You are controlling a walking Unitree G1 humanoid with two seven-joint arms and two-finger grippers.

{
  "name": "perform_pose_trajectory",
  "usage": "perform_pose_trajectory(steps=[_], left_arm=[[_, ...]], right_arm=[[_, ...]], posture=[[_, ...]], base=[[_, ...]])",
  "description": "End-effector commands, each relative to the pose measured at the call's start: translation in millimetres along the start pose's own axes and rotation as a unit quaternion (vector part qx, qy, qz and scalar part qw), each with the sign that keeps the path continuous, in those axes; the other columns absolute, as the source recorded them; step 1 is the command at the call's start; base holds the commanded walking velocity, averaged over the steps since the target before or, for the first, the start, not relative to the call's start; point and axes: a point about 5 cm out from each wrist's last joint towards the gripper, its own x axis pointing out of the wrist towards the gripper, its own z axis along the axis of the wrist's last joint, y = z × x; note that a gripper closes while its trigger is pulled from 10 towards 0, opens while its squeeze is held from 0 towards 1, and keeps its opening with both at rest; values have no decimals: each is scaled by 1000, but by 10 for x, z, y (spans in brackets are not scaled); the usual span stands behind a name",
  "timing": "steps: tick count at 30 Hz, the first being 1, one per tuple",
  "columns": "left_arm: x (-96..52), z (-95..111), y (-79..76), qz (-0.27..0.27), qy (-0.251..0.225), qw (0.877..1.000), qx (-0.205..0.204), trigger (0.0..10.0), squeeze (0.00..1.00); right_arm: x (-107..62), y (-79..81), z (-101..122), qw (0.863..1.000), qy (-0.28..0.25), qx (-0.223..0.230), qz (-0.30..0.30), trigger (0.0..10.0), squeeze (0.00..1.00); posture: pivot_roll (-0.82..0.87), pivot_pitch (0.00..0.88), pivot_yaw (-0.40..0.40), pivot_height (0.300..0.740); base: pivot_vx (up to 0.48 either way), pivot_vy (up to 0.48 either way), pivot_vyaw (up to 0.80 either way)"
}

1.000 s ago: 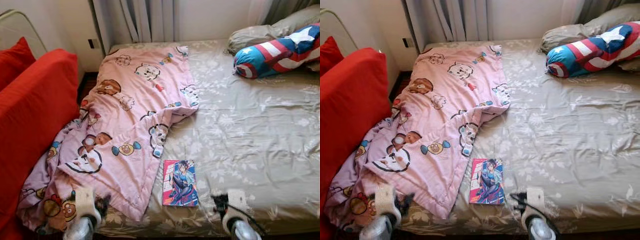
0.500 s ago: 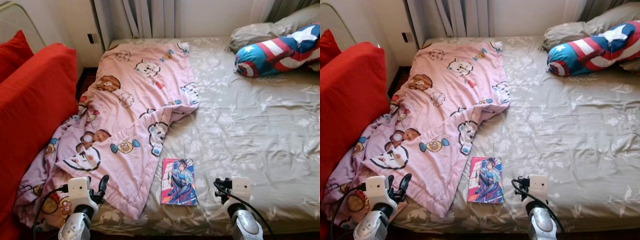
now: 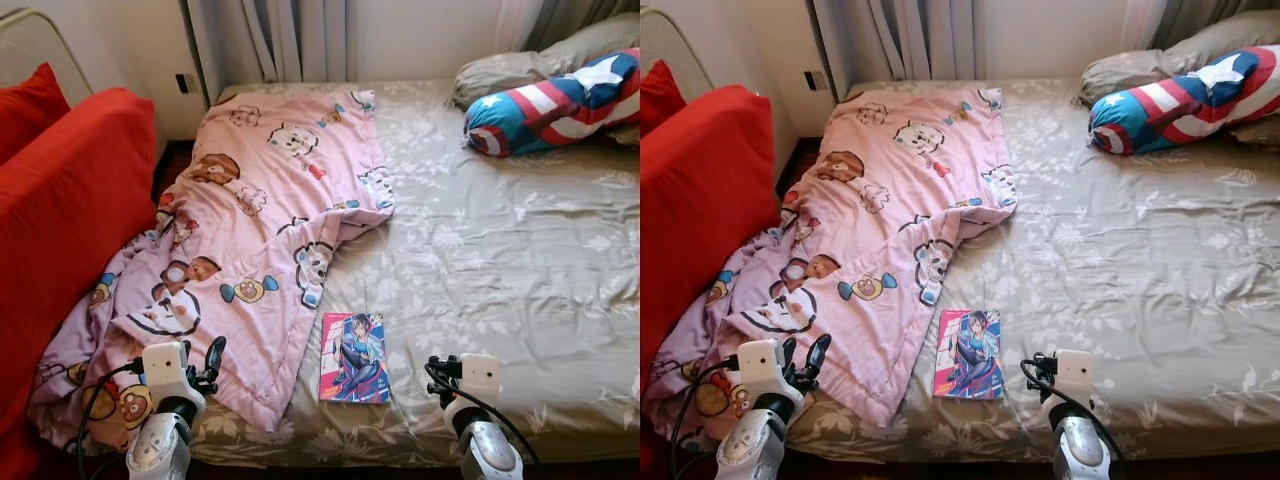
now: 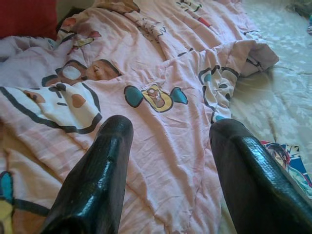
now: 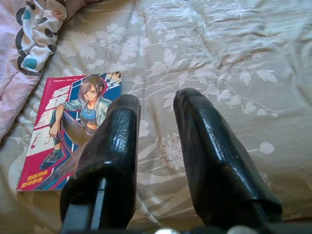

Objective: Clean up the room

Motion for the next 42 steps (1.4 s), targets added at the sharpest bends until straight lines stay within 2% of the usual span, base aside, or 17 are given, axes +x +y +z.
perform_pose_trajectory(steps=[1,4,13,15,18,42], left_arm=[[-32,-23,31,2,10,1000,-1,10000,0],[-41,-22,46,2,12,1000,0,10000,0],[-10,13,33,1,11,1000,3,10000,0],[-6,22,26,0,11,1000,5,10000,0],[-5,16,15,1,12,1000,3,10000,0],[0,-4,11,0,22,1000,1,10000,0]], right_arm=[[-11,10,-24,1000,7,-1,6,10000,0],[-15,5,-11,1000,-1,-1,6,10000,0],[-9,55,-34,1000,7,5,12,10000,0],[15,88,-46,1000,25,-1,16,10000,0],[19,109,-25,1000,14,5,23,10000,0],[27,159,-31,999,20,-2,44,10000,0]], posture=[[-6,73,12,690],[-3,86,10,666],[8,122,8,666],[13,131,7,666],[16,140,6,646],[20,155,8,646]], base=[[0,0,0],[0,0,0],[0,0,0],[0,0,0],[0,0,0],[0,0,0]])
